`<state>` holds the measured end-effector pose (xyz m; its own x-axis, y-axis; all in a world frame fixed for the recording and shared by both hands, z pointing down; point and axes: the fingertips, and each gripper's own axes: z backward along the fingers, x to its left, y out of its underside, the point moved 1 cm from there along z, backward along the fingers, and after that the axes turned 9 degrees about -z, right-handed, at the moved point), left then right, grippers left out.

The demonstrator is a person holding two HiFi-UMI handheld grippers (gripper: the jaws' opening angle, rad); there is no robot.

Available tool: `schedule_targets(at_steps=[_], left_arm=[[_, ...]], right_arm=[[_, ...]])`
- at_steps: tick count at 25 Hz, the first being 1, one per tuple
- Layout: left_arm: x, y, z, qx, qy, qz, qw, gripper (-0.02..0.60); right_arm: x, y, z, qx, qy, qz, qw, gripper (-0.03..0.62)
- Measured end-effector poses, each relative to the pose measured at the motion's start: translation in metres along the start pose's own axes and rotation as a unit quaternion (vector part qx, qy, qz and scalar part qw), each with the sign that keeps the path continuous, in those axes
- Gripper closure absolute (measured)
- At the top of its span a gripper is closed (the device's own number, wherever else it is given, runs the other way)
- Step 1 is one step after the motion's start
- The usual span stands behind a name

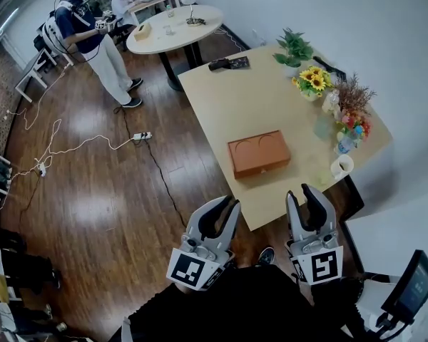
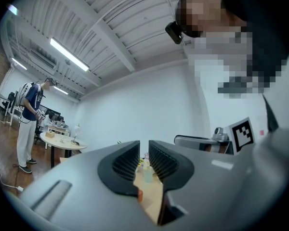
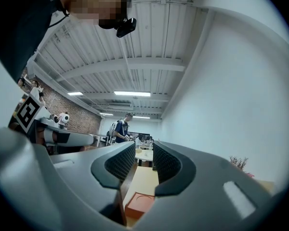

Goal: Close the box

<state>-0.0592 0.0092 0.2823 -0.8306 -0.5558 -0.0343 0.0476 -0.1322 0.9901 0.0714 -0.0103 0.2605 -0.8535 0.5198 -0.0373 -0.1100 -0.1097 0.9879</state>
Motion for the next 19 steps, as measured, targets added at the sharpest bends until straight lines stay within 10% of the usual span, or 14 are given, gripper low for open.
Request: schedule_targets(at_steps=[19], left_arm=[[-0.0017,0.0053,-0.0056,0.015,0.009,0.003,0.9998,0.545]], right_arm=[[-0.0002,0.0007,-0.0035,0.003,-0.004,0.001,1.000,0.491]])
